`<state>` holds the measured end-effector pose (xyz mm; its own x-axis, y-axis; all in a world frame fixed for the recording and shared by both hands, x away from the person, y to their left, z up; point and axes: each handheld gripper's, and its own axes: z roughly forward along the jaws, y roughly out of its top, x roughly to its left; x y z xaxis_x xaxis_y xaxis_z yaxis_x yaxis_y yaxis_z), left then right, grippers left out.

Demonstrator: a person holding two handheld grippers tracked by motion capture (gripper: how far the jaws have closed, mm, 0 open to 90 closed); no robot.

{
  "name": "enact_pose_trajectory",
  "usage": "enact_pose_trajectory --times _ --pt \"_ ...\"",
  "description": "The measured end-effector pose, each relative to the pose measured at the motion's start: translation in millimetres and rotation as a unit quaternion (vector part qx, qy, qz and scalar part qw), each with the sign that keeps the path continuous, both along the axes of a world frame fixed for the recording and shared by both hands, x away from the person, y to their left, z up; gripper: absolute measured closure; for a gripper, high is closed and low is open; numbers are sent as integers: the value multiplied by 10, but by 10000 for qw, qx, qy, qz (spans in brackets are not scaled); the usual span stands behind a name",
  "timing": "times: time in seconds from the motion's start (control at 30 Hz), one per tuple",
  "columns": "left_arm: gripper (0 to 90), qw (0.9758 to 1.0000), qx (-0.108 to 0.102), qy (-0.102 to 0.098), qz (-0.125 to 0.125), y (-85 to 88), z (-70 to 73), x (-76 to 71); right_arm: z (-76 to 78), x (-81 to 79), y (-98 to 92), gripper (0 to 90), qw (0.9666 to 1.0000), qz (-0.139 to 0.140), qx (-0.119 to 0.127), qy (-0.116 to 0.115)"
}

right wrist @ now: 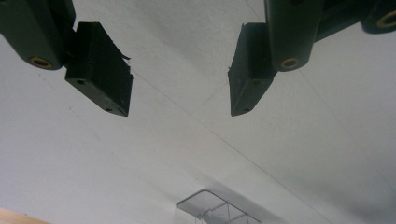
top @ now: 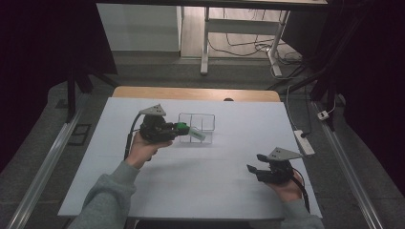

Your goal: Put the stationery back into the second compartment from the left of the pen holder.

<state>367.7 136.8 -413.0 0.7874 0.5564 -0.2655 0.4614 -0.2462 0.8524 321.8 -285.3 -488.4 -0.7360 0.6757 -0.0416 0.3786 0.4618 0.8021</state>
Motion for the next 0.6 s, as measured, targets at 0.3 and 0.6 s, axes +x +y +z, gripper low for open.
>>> enact_pose_trajectory --times 0.3,0.6 --pt "708 9995 214 39 222 57 173 240 -31 12 -13 393 10000 -27 -20 43" --pt "708 9973 608 150 391 -12 167 494 -55 23 -16 385 9999 -23 -59 108"
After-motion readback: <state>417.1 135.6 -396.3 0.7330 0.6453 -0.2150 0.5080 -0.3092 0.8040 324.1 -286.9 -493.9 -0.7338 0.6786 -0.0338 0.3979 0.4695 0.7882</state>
